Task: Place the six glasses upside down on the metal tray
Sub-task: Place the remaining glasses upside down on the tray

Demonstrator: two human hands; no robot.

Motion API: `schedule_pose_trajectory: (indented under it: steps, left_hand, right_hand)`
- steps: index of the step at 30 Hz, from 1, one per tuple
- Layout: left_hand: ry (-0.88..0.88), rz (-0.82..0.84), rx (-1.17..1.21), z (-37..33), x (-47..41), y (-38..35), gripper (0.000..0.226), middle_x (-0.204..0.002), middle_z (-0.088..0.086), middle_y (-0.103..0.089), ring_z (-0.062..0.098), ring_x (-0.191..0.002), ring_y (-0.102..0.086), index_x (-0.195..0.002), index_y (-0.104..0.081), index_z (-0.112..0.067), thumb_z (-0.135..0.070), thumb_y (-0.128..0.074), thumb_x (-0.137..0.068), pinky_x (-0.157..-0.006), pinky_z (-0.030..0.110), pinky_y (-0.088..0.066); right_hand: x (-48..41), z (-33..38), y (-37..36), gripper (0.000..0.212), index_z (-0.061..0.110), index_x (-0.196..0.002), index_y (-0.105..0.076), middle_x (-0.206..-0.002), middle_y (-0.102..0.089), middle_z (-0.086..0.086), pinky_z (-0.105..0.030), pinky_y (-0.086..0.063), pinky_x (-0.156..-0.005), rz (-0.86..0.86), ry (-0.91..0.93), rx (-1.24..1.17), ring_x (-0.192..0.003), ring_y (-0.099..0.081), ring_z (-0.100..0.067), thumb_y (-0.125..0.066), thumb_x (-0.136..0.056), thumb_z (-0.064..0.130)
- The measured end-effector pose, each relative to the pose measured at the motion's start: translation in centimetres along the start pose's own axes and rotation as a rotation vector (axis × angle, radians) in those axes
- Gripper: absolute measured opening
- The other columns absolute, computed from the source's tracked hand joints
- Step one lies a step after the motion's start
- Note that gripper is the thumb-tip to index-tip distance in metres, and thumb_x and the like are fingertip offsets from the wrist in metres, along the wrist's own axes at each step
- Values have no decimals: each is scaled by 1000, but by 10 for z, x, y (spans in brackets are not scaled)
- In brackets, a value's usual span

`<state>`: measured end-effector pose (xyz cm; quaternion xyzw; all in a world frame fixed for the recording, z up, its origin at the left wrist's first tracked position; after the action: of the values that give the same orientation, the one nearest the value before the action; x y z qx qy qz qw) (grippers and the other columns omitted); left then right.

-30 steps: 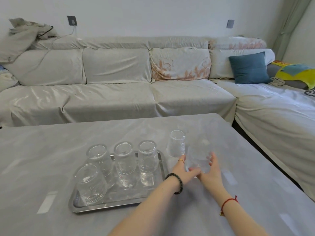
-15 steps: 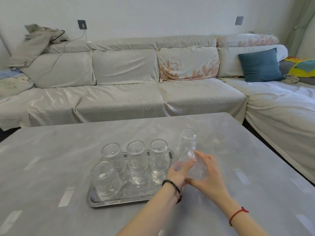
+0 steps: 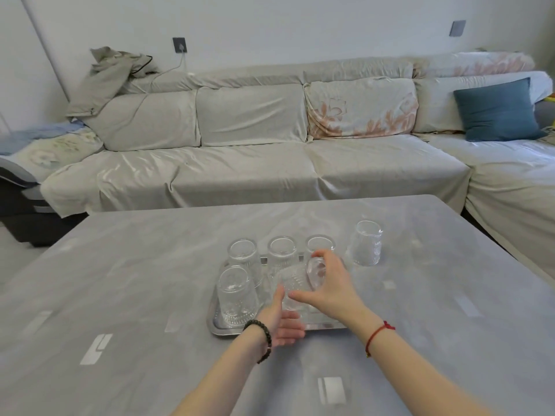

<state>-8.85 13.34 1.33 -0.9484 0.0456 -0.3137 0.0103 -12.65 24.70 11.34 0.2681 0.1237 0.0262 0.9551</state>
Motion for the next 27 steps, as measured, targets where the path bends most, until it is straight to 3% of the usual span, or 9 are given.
schedule_pose_trajectory:
  steps: [3,5,8,10,13,21,24,27]
  left_hand:
    - [-168,-219,-537,-17,9,29,43,-93,10,-65,22,-81,-60,-97,-54,-10,-49,-37,-89,-84,29,-46]
    - [-269,-280,-705,-25,19,31,48,-118,9,-58,23,-102,-57,-125,-42,-9,-40,-44,-88,-91,27,-42]
    - [-403,-229,-700,-32,27,18,67,-124,0,-49,18,-112,-53,-143,-15,-14,-30,-48,-87,-89,23,-40]
    - [-432,-223,-670,-33,26,15,75,-145,5,-35,18,-132,-37,-144,-4,-13,-28,-51,-87,-104,25,-32]
    - [-454,-213,-628,-32,23,16,78,-153,4,-21,16,-141,-22,-144,-3,-12,-25,-54,-85,-113,25,-21]
    - [-432,-217,-620,-23,15,23,87,-154,5,-20,16,-140,-24,-144,1,-15,-29,-56,-81,-114,35,-29]
    - [-442,-215,-595,-17,16,19,87,-153,6,-21,19,-139,-26,-144,1,-16,-28,-57,-80,-113,35,-30]
    - [-430,-205,-595,-9,15,15,94,-155,4,-11,26,-136,-32,-144,4,-16,-34,-59,-76,-113,41,-30]
  right_hand:
    - [-9,13,-20,72,22,-117,-42,-109,-38,0,-21,-33,-82,144,45,174,-96,-39,-13,-82,-57,27]
    - [-13,18,-32,74,20,-122,-39,-115,-39,-5,-23,-34,-81,214,61,257,-99,-41,-16,-79,-60,24]
    - [-17,18,-47,77,18,-123,-35,-123,-43,-7,-28,-37,-90,245,62,293,-112,-43,-20,-79,-60,24]
    - [-18,16,-53,77,17,-122,-35,-124,-44,-6,-27,-37,-91,242,59,287,-113,-43,-20,-79,-60,25]
    - [-18,9,-57,77,18,-122,-37,-124,-43,-6,-26,-37,-91,224,48,258,-114,-44,-20,-80,-60,26]
    - [-9,-5,-56,83,19,-132,-29,-136,-37,-3,-21,-26,-100,143,12,57,-126,-34,-16,-78,-65,23]
    - [5,-30,-56,90,18,-138,-21,-144,-31,-2,-36,-27,-112,73,-112,-64,-133,-30,-19,-77,-67,22]
    - [23,-56,-68,83,20,-138,-22,-145,-34,-6,-46,-34,-110,52,-234,-217,-130,-36,-21,-72,-72,17]
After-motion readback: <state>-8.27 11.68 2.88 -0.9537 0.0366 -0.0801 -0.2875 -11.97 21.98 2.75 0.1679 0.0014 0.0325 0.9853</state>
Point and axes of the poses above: each hand's wrist, its own x-axis away from the middle knuckle, its own y-axis out of the back of the hand, z = x × y, the point moved 9 cm from there along -x, towards the middle knuckle
